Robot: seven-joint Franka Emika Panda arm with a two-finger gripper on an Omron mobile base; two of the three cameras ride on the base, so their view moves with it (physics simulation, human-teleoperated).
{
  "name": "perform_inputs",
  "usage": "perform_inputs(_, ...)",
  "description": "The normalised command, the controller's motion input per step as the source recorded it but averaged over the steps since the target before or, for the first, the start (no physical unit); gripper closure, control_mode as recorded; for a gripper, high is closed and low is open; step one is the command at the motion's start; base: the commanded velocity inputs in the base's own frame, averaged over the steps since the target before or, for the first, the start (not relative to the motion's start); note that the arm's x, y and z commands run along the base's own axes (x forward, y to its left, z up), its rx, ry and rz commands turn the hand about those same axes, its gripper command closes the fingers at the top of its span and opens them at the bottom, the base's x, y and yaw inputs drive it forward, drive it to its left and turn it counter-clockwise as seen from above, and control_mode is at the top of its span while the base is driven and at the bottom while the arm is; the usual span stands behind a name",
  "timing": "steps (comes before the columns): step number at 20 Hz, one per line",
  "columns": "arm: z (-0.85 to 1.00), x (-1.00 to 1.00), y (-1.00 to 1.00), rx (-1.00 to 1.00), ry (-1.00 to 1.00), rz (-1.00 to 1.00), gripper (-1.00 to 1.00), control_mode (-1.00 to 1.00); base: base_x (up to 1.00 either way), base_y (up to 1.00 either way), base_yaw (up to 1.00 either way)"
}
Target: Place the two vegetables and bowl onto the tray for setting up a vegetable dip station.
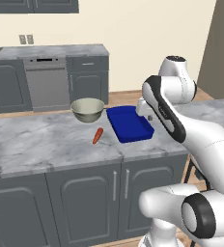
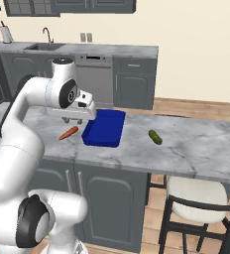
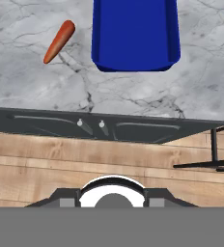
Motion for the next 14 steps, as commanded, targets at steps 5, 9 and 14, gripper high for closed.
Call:
perform_inputs(5,0.00,0.00,0.00,0.00,0.00,0.00,-1.00,1.00,0.00,0.00,0.00)
perform_inputs(9,0.00,0.00,0.00,0.00,0.00,0.00,-1.00,1.00,0.00,0.00,0.00)
perform_inputs(14,0.00,0.00,0.00,0.00,0.00,0.00,-1.00,1.00,0.00,0.00,0.00)
